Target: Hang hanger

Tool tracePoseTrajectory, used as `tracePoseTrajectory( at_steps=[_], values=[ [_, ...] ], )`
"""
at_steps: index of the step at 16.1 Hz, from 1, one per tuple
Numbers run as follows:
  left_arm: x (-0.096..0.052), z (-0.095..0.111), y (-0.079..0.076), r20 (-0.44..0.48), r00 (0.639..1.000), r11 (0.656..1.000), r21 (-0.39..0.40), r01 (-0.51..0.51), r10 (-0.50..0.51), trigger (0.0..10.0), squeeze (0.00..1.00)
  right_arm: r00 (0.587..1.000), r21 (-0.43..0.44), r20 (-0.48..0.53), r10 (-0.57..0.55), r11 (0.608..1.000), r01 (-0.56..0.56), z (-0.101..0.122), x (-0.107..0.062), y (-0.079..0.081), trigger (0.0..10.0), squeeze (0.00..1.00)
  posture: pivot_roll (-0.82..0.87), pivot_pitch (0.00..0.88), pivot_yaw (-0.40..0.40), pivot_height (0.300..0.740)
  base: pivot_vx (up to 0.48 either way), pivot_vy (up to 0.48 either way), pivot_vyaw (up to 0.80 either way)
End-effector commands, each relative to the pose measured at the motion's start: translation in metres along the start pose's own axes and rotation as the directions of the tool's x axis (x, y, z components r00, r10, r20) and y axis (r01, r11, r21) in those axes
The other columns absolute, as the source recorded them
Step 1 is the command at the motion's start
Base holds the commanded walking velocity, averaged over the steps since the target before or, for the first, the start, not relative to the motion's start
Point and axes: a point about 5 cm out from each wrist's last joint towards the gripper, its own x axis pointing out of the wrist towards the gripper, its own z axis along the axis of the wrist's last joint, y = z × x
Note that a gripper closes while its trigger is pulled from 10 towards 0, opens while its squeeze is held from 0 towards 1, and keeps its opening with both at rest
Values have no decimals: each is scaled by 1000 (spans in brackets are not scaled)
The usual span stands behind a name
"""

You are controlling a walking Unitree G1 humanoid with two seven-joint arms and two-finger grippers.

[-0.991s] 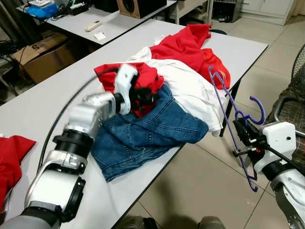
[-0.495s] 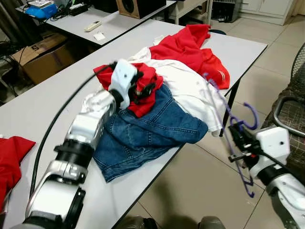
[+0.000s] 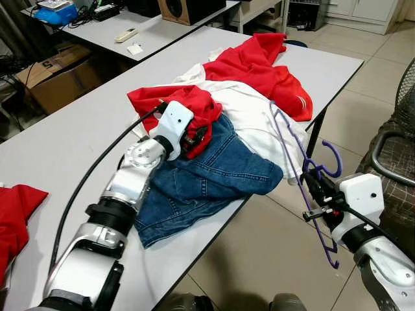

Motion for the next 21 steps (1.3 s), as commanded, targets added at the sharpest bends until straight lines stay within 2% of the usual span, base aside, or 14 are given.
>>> tracePoseTrajectory(
  at_steps=[1, 6, 13, 15, 16, 18, 19, 20, 21],
  values=[
    [-1, -2, 6, -4, 999, 999, 2, -32, 32, 0, 0, 999, -9, 33, 7, 1000, -7, 6, -2, 2, 10000, 0, -331, 0, 177, 740, 0, 0, 0],
    [-1, -3, 0, 28, 999, 999, -30, -38, 39, 0, 0, 1000, -20, 23, 6, 1000, -6, 6, -6, 1, 10000, 0, -344, 0, 170, 740, 0, 0, 0],
    [-4, -7, 6, 22, 997, 997, -40, -73, 74, 0, 0, 1000, -26, 22, 21, 999, -20, 6, -6, 1, 10000, 0, -337, 0, 161, 740, 0, 0, 0],
    [-4, 1, 10, 80, 995, 996, -78, -52, 59, 0, 0, 999, -30, 27, 20, 999, -19, 8, -3, -1, 10000, 0, -327, 0, 152, 740, 0, 0, 0],
    [-5, 6, 12, 122, 991, 988, -147, -38, 56, 0, 0, 999, -35, 28, 16, 999, -15, 8, -2, -2, 10000, 0, -325, 0, 151, 740, 0, 0, 0],
    [-10, 24, 18, 262, 965, 954, -294, 54, 26, 0, 0, 999, -35, 35, 14, 999, -13, 10, 1, -4, 10000, 0, -311, 0, 143, 740, 0, 0, 0],
    [-15, 39, 20, 355, 935, 914, -373, 156, -15, 0, 0, 999, -36, 37, 16, 999, -15, 11, 3, -4, 10000, 0, -295, 0, 133, 740, 0, 0, 0],
    [-23, 67, 26, 508, 861, 831, -478, 285, -4, 0, 0, 999, -37, 38, 22, 999, -20, 11, 4, -5, 10000, 0, -285, 0, 128, 740, 0, 0, 0],
    [-32, 92, 37, 633, 770, 731, -564, 384, 83, 0, 0, 999, -38, 39, 24, 999, -23, 11, 6, -5, 10000, 0, -276, 0, 126, 740, 0, 0, 0]
  ],
)
